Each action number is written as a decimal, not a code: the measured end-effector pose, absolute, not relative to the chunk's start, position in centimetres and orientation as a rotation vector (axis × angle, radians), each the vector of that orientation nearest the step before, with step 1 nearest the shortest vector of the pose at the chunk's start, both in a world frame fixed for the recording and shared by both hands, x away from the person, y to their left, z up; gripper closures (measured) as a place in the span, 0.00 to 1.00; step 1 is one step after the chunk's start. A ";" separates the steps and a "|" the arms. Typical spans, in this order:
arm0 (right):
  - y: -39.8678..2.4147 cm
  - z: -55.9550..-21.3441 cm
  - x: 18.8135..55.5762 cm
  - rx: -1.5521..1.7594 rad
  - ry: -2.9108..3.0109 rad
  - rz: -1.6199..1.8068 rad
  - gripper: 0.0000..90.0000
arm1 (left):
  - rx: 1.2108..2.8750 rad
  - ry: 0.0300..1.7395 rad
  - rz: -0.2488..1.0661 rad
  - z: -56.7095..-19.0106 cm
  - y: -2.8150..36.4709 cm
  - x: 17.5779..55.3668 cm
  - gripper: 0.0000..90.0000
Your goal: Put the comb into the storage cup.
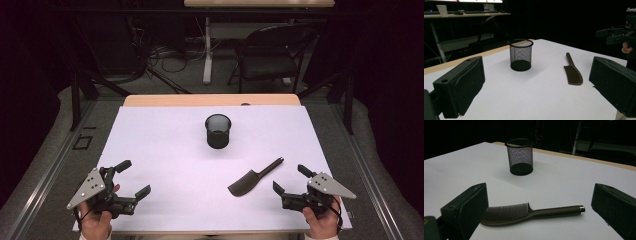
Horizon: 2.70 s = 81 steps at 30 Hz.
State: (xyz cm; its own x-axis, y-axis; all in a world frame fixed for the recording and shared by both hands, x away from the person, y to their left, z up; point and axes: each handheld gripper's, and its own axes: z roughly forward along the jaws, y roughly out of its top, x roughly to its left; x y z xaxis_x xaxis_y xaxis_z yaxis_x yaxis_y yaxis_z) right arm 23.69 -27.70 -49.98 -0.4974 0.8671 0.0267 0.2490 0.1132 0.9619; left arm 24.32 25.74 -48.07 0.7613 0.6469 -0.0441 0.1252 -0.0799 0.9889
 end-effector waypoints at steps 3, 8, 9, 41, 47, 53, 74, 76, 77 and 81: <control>-27.6 -50.2 23.8 1.099 1.844 1.399 0.00 | 1.617 0.637 0.476 -48.1 25.7 24.4 0.00; -27.5 -50.3 24.1 1.097 1.873 1.393 0.00 | 1.639 0.661 0.468 -48.3 25.3 24.7 0.00; -27.4 -50.3 24.1 1.099 1.885 1.389 0.00 | 1.656 0.664 0.468 -48.4 25.2 24.8 0.00; -27.8 -49.0 27.3 1.212 1.961 1.232 0.46 | 1.665 0.700 0.431 -48.8 25.1 24.3 0.01; -27.6 -48.7 28.8 1.229 1.983 1.184 0.48 | 1.656 0.707 0.433 -48.7 25.2 24.4 0.01; -27.4 -47.8 30.3 1.223 2.031 1.137 0.50 | 1.663 0.708 0.435 -48.8 25.2 24.4 0.01; -26.8 -46.8 33.3 1.230 2.134 1.095 0.67 | 1.671 0.705 0.446 -48.8 25.2 24.2 0.01; -26.9 -46.7 33.7 1.228 2.146 1.080 0.70 | 1.670 0.703 0.444 -48.8 25.2 24.2 0.01; -26.9 -46.7 33.7 1.228 2.146 1.080 0.70 | 1.671 0.704 0.445 -48.8 25.2 24.2 0.01; -26.9 -46.5 34.5 1.229 2.157 1.045 0.76 | 1.677 0.705 0.447 -48.8 25.2 24.2 0.01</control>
